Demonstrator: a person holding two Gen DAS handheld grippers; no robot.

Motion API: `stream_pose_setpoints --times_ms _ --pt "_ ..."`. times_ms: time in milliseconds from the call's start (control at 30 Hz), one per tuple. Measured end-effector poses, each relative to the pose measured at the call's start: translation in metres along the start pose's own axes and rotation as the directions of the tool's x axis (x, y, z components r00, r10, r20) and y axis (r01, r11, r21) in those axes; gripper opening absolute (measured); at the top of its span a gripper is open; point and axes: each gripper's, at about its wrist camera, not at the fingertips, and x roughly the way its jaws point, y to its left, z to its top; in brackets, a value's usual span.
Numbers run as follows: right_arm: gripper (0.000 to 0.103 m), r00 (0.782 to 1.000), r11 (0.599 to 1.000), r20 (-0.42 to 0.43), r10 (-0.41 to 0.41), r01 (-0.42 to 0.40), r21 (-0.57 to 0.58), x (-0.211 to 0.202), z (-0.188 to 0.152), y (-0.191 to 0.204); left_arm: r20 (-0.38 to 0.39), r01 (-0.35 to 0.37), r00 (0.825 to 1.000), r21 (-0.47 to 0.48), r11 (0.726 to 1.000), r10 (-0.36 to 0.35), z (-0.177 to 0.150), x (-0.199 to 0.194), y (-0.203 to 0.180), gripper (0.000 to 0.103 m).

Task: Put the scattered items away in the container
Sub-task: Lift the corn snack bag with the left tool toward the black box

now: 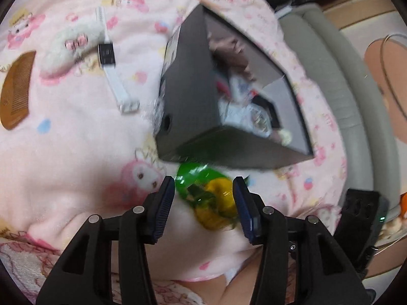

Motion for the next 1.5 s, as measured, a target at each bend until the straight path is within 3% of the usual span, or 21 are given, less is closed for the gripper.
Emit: stream_pose_setpoints --times_ms 67,233,433,700,767,900,1033,1133,1200,1267,1367,1500 --pt "0.042 1.0 1.0 -0.014 0.011 -0.011 -0.002 0.004 0.0 0.001 -0.039 -0.012 0.999 0.006 1.0 0.012 -0.003 0.005 0.001 0.045" --pt "0.042 1.0 1.0 -0.003 -0.025 0.025 -0.017 0.004 0.003 0.002 -0.143 0.072 0.988 0.033 0.997 -0.066 -0.013 0.014 -0.004 0.044" --pt "0.042 0.999 0.999 -0.04 -0.034 0.033 -0.035 0.012 -0.002 -0.003 -0.196 0.056 0.98 0.073 0.996 -0.041 -0.027 0.014 -0.008 0.043" --pt "0.042 0.995 0.995 -0.066 -0.075 0.07 -0.073 0.026 -0.011 -0.002 -0.008 0.038 0.999 -0.005 0.999 -0.038 -0.02 -0.01 0.003 0.043" --pt "0.043 0.993 0.992 -0.076 -0.092 0.085 -0.093 0.029 -0.012 0.001 -0.013 0.015 1.0 -0.012 1.0 -0.015 -0.019 -0.008 0.005 0.043" --pt "0.043 0.993 0.993 -0.083 -0.085 0.077 -0.092 0.025 -0.013 0.002 -0.119 -0.124 0.985 -0.014 0.992 0.121 -0.025 0.01 0.009 0.05" --pt "0.043 0.999 0.998 -0.028 -0.041 0.04 -0.038 0.004 -0.005 -0.007 -0.143 -0.045 0.989 -0.001 0.999 0.044 -0.031 0.006 0.007 0.049" --pt "0.043 1.0 1.0 0.016 -0.02 0.02 -0.015 -0.004 0.002 -0.01 -0.101 0.008 0.995 0.021 1.0 -0.006 -0.031 -0.003 0.002 0.048" --pt "0.043 0.999 0.999 -0.007 0.035 -0.034 0.014 0.004 0.004 -0.011 -0.077 0.028 0.997 0.006 1.0 -0.027 -0.029 -0.005 0.0 0.048" --pt "0.043 0.996 0.996 -0.032 0.087 -0.086 0.029 0.017 0.006 -0.01 -0.045 0.024 0.999 -0.031 0.999 -0.026 -0.023 -0.01 0.004 0.048" --pt "0.043 0.993 0.997 -0.089 0.074 -0.074 0.011 0.04 0.001 -0.004 -0.015 0.008 1.0 -0.087 0.996 -0.009 -0.013 -0.009 0.01 0.048" --pt "0.043 0.992 0.998 -0.114 0.045 -0.048 -0.027 0.049 -0.009 0.0 -0.062 -0.039 0.998 -0.111 0.993 0.032 -0.008 0.007 0.01 0.048"
